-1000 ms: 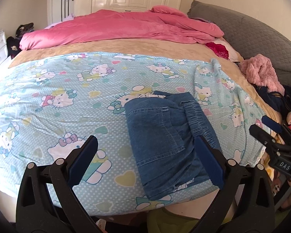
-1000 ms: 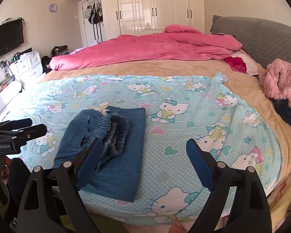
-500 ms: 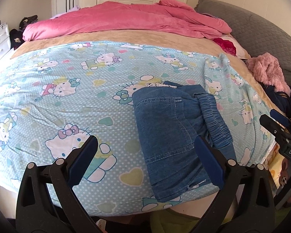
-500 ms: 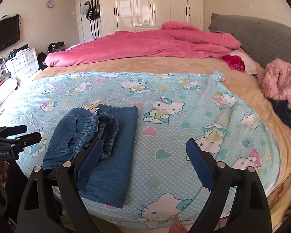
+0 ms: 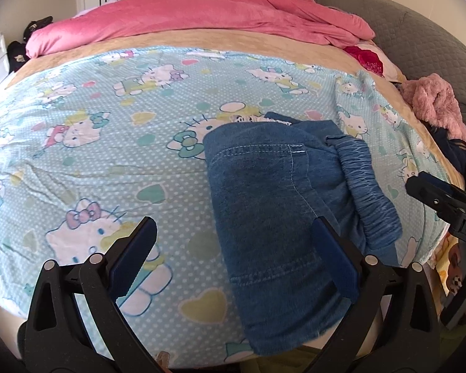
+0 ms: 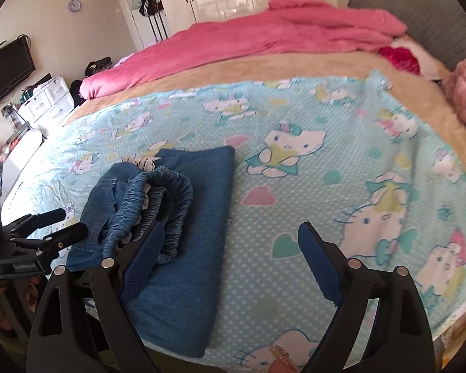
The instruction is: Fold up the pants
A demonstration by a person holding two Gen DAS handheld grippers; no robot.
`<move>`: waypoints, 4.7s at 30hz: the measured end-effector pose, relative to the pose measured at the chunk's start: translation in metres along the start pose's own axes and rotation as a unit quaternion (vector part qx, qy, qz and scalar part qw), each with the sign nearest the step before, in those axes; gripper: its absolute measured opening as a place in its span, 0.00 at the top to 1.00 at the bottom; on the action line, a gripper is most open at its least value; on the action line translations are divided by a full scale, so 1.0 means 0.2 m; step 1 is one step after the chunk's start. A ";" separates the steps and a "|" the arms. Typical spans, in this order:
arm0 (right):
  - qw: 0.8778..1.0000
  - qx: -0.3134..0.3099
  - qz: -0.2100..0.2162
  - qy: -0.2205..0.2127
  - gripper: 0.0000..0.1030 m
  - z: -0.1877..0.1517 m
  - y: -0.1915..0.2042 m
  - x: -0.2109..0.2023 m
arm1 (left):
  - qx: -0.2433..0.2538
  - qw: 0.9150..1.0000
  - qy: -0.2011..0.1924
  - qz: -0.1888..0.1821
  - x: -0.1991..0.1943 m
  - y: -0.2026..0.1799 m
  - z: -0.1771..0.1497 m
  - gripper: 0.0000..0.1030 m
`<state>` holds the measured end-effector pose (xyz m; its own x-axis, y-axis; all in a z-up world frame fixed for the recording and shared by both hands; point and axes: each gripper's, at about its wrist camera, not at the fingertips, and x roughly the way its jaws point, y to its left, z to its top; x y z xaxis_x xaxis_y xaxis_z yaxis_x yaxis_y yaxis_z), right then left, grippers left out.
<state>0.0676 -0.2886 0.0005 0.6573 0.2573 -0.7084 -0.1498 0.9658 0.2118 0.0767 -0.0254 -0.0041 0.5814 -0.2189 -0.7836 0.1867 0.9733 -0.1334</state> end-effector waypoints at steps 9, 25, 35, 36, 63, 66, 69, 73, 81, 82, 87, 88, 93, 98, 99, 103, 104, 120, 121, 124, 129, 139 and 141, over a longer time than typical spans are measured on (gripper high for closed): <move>0.998 0.006 0.041 0.049 0.23 0.07 0.00 0.20 | 0.000 1.000 0.016 -0.014 0.13 0.01 0.04 0.09; 0.990 -0.028 0.101 0.096 0.41 0.09 0.06 0.41 | 0.022 0.998 0.035 -0.049 0.23 -0.06 0.06 0.17; 0.988 -0.071 0.119 0.064 0.86 0.08 0.15 0.35 | 0.045 0.997 0.028 -0.055 0.18 -0.13 0.07 0.60; 0.988 -0.080 0.116 0.058 0.87 0.09 0.17 0.33 | 0.044 0.997 0.024 -0.053 0.17 -0.13 0.08 0.63; 0.984 -0.147 0.096 -0.025 0.88 0.47 0.36 0.33 | 0.033 0.998 -0.050 -0.019 0.09 -0.06 0.43 0.68; 0.984 -0.152 0.089 -0.024 0.88 0.50 0.37 0.38 | 0.029 0.998 -0.050 -0.017 0.11 -0.05 0.46 0.68; 0.984 -0.155 0.080 -0.022 0.88 0.52 0.38 0.42 | 0.028 0.998 -0.050 -0.014 0.14 -0.04 0.48 0.68; 0.985 -0.159 0.071 -0.019 0.88 0.53 0.39 0.47 | 0.022 0.999 -0.045 -0.013 0.18 -0.01 0.49 0.68; 0.982 -0.188 -0.001 -0.029 0.69 0.49 0.42 0.53 | 0.017 1.000 -0.025 -0.002 0.27 0.04 0.45 0.66; 0.981 -0.191 -0.007 -0.029 0.59 0.49 0.42 0.54 | 0.017 1.000 -0.022 0.001 0.29 0.04 0.45 0.63; 0.984 -0.177 -0.023 -0.010 0.53 0.46 0.37 0.61 | 0.013 1.000 -0.013 0.007 0.32 0.07 0.42 0.56; 0.984 -0.174 -0.023 -0.007 0.53 0.45 0.36 0.62 | 0.014 1.000 -0.013 0.009 0.32 0.07 0.42 0.55; 0.988 -0.150 -0.017 0.008 0.53 0.44 0.31 0.63 | 0.015 1.000 -0.012 0.008 0.32 0.07 0.41 0.53; 0.990 -0.142 -0.018 0.006 0.42 0.43 0.29 0.60 | 0.015 1.000 -0.012 0.009 0.31 0.06 0.40 0.50; 0.990 -0.140 -0.019 0.004 0.40 0.43 0.29 0.59 | 0.014 1.000 -0.012 0.010 0.31 0.06 0.40 0.48; 0.991 -0.131 -0.018 -0.003 0.39 0.43 0.27 0.55 | 0.014 1.000 -0.017 0.013 0.28 0.06 0.40 0.41; 0.991 -0.130 -0.018 -0.005 0.31 0.43 0.26 0.53 | 0.015 1.000 -0.018 0.013 0.27 0.06 0.40 0.39; 0.993 -0.089 -0.009 -0.079 0.07 0.42 0.20 0.16 | 0.011 0.997 -0.071 0.022 -0.02 0.02 0.36 0.09; 0.993 -0.087 -0.009 -0.084 0.07 0.42 0.20 0.12 | 0.010 0.997 -0.073 0.020 -0.04 0.01 0.35 0.09; 0.992 -0.084 -0.006 -0.094 0.07 0.39 0.19 0.04 | 0.008 0.997 -0.077 0.016 -0.09 0.00 0.33 0.09; 0.990 -0.085 -0.010 -0.108 0.04 0.33 0.19 -0.08 | 0.015 0.996 -0.090 0.018 -0.19 -0.03 0.27 0.09; 0.989 -0.092 -0.015 -0.115 0.04 0.16 0.19 -0.26 | 0.013 0.995 -0.097 0.028 -0.32 -0.06 0.08 0.09; 0.989 -0.098 -0.018 -0.114 0.04 0.11 0.19 -0.28 | 0.012 0.995 -0.098 0.031 -0.33 -0.06 0.03 0.09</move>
<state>0.0412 -0.2668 0.0637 0.8104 0.2295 -0.5390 -0.2484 0.9679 0.0387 0.0404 -0.0223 0.0533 0.7347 -0.1698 -0.6568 0.1637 0.9839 -0.0713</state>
